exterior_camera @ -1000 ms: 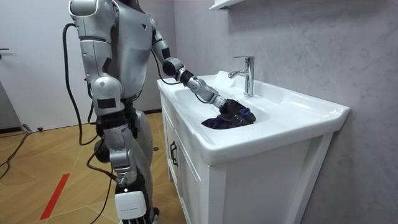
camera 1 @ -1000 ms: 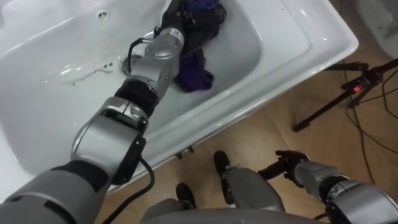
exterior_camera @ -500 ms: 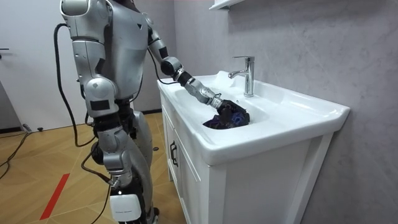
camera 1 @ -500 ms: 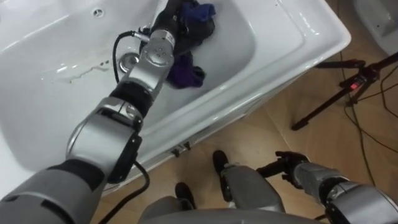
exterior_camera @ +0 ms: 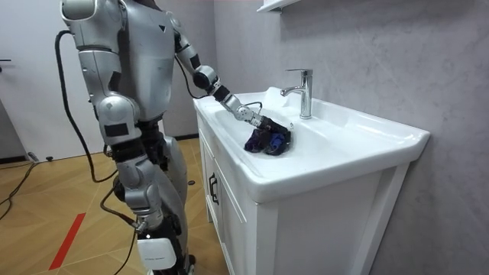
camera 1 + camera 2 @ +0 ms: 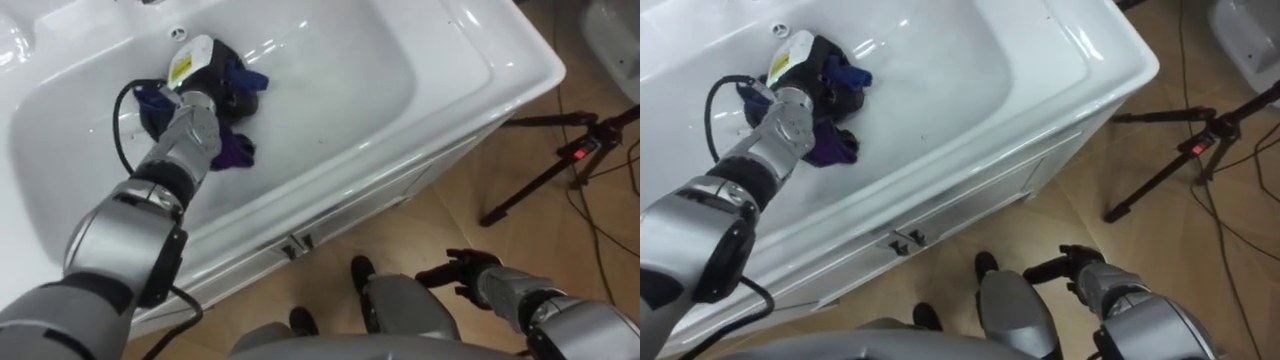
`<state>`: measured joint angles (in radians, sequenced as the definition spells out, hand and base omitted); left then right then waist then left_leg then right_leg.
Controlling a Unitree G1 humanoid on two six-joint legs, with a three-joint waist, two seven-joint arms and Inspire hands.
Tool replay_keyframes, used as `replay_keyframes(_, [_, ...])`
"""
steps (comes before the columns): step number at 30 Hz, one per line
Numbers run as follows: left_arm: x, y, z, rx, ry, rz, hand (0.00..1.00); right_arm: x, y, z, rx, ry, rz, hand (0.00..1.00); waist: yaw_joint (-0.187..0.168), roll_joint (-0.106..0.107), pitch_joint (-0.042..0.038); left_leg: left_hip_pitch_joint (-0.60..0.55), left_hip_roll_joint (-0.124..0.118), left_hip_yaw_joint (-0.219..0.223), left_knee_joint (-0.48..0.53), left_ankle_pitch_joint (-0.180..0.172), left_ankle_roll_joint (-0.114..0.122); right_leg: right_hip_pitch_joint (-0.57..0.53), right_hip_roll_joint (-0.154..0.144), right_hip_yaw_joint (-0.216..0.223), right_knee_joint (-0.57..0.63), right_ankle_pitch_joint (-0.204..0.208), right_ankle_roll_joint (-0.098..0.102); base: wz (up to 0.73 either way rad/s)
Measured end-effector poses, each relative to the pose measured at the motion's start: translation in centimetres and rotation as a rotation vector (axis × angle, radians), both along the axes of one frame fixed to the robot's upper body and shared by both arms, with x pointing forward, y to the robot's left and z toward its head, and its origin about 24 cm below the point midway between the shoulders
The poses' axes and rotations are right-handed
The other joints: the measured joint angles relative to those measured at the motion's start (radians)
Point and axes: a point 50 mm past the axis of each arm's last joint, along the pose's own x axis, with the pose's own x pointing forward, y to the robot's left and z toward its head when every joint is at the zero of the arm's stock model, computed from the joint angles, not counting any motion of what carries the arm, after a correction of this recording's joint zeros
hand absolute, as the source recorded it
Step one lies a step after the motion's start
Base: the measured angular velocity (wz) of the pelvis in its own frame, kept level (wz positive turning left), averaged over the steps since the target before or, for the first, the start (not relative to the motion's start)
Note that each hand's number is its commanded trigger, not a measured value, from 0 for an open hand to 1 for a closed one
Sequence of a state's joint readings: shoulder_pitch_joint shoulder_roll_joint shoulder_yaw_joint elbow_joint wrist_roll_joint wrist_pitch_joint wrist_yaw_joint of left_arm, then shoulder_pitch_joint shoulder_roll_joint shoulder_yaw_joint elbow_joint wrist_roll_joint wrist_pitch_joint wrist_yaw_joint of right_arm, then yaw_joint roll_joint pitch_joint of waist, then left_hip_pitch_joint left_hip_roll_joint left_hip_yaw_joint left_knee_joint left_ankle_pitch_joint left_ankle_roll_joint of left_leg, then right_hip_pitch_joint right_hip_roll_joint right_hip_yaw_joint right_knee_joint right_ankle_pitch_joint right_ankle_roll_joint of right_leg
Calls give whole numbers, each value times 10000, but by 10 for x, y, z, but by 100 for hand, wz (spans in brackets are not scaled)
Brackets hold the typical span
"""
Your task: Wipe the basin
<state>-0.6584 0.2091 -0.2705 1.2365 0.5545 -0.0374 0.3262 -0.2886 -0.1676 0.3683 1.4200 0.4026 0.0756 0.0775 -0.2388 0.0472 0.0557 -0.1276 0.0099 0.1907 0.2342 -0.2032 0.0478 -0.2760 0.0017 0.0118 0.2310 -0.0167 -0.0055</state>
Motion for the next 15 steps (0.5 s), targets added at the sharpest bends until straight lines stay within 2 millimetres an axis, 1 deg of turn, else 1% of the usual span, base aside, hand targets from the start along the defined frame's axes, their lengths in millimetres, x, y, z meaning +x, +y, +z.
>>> replay_keyframes(2, [-2, 7, -1, 242, -2, 154, 100, 0, -1, 0, 0, 9, -37, 0, 0, 20, -12, -8, -18, 16, -9, 3, -6, -2, 11, -10, 3, 10, -15, 0])
replay_keyframes(4, [-4, 11, -3, 347, 98, 272, 100, -1, -3, 0, -11, 18, -97, 0, 17, 80, -51, -11, -14, 16, 4, 8, -15, -3, 17, -25, -6, 18, -27, 0])
replay_keyframes(5, [-5, 12, -4, 454, 180, 268, 100, -2, -5, 0, -25, 54, -129, 0, 55, 144, -94, -3, -13, 29, 26, 11, -19, -3, 25, -27, -30, 22, -34, 0])
replay_keyframes(6, [-5, 14, -4, 712, 241, 149, 100, -3, -8, 0, -28, 73, -199, 0, 105, 195, -120, 8, -13, 26, 26, 13, -24, -13, 30, -24, -34, 26, -39, 0])
replay_keyframes(9, [-6, 19, -4, 1032, 302, 118, 100, -9, -13, 0, -36, 139, -575, 0, 313, 275, -150, 18, 0, 37, 2, 20, -36, -20, 51, -6, -59, 30, -45, 0])
replay_keyframes(11, [-7, 22, -4, 1134, 340, 159, 100, -9, -15, 0, -78, 138, -590, 0, 359, 353, -197, 22, 2, -6, -10, 21, -37, -5, 46, -16, -68, 30, -46, 0])
replay_keyframes(12, [-8, 25, -4, 1344, 415, 155, 100, -9, -16, 0, -87, 127, -613, 0, 386, 393, -210, 52, 2, -12, -19, 21, -37, 14, 46, -18, -68, 30, -46, 0])
replay_keyframes(15, [-10, 37, -4, 1897, 596, 252, 100, -11, -18, 0, -97, 148, -742, 0, 491, 427, -205, 114, 17, -14, -39, 24, -42, 58, 50, -25, -67, 28, -48, 0])
